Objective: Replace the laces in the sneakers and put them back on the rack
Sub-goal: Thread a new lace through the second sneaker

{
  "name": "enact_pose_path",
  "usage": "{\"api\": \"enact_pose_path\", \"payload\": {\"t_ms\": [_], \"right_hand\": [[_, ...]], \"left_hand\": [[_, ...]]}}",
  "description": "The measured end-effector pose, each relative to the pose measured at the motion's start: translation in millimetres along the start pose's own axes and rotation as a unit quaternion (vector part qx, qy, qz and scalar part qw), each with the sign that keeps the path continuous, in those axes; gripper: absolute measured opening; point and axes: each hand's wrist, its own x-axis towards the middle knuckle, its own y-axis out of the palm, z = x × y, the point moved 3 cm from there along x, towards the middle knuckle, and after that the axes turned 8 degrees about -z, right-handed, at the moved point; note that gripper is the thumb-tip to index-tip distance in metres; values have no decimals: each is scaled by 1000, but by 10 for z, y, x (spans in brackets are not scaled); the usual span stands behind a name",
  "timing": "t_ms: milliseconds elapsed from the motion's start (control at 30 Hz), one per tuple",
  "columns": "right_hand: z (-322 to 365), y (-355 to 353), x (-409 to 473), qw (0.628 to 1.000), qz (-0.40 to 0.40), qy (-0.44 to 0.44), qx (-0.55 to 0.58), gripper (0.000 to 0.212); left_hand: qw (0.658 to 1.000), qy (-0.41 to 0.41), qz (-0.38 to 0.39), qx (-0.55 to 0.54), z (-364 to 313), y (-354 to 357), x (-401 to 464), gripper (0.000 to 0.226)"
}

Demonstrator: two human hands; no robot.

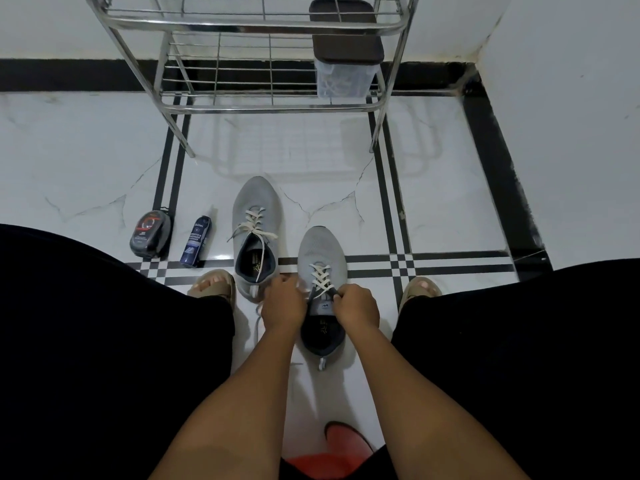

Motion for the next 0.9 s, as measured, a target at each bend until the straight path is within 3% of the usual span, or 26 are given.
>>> {"api": "enact_pose_path", "payload": {"t_ms": [67,200,300,467,533,600,700,900], "right_hand": [[8,8,-9,1000,0,-9,-5,22],[12,-2,2,1000,6,-20,-16,21],[44,-43,-16,1000,8,-12,-2,23],[229,-226,-55,993,-40,-15,110,15],[356,-335,-56,977,9,5,215,11],[458,-435,-110,935,95,59,338,10],[522,-497,-187,886,171,67,427,27],[487,-492,-213,881,147,34,448,23]], "left_hand": [[998,45,39,27,-46,59,15,27],[993,-9,96,61,-32,33,64,33],[983,-120,114,-85,-124,-112,137,36],[923,-201,154,-288,-333,-456,219,31],[895,-217,153,-358,-357,-594,192,14],[862,-242,140,-424,-392,-712,133,10],[838,-244,128,-470,-420,-731,114,15],[827,-259,128,-482,-448,-843,61,11]]}}
